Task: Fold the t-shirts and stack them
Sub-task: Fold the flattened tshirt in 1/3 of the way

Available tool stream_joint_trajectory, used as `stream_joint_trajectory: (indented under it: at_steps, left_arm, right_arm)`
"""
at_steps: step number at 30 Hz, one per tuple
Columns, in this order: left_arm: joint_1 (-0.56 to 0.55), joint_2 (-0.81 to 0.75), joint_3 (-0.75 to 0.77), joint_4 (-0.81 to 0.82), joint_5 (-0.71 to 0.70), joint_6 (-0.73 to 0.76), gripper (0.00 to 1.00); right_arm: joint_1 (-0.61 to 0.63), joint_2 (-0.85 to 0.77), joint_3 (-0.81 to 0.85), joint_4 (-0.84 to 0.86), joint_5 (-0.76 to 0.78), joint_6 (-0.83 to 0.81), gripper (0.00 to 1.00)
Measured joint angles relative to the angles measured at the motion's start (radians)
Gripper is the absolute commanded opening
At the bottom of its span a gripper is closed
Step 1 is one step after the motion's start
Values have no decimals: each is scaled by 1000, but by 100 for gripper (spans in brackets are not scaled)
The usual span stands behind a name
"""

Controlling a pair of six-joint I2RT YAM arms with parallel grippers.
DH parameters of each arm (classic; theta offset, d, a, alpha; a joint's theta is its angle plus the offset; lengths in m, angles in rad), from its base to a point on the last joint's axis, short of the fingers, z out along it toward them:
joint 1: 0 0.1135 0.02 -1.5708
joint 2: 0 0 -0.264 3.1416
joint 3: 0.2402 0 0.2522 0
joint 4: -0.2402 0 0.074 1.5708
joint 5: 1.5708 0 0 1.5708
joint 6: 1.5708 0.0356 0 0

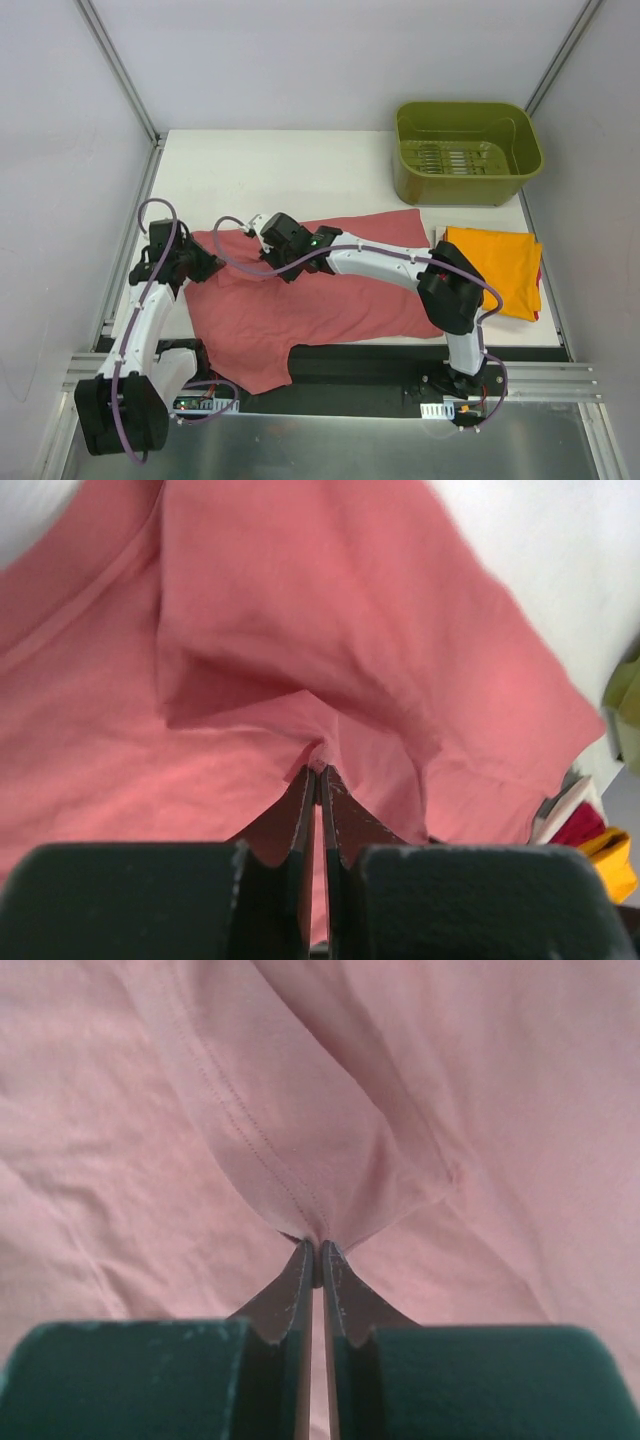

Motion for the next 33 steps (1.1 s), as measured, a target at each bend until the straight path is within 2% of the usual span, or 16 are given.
stream_joint_trajectory:
  at_steps: [5,13,15,16,17,18,19,22,23,26,30,33]
  left_arm:
    - [0,-82,-55,-106,43,5,0]
    - [-1,-130,-108,-225,117,11,1]
    - [-1,-132,-119,-249,126,14,13]
    - [-1,-132,-125,-261,131,16,26]
    - [-1,-132,-128,-271,137,20,33]
    - [-6,-133,-130,-284,140,20,42]
    - [-7,-133,-131,-291,143,26,99]
    - [-8,-146,-126,-319,149,34,100]
    - [-8,-155,-117,-336,149,35,99]
    - [-8,-177,-70,-356,148,37,99]
    - [-8,-152,21,-351,146,42,99]
    - [-8,-85,58,-292,158,45,99]
  right_arm:
    - [0,-14,-32,-42,-42,-14,2]
    - [-3,-41,-99,-99,-52,-28,2]
    - [-4,-48,-108,-106,-53,-29,13]
    - [-5,-50,-112,-108,-54,-29,27]
    - [-5,-52,-116,-110,-57,-29,52]
    - [-6,-53,-120,-115,-63,-32,58]
    - [-6,-53,-122,-122,-67,-22,60]
    - [-7,-61,-137,-131,-80,-24,73]
    - [-7,-66,-142,-138,-82,-23,82]
    - [-12,-97,-157,-148,-92,-13,97]
    - [-54,-179,-180,-135,-106,13,99]
    - [-131,-237,-208,-108,-116,42,100]
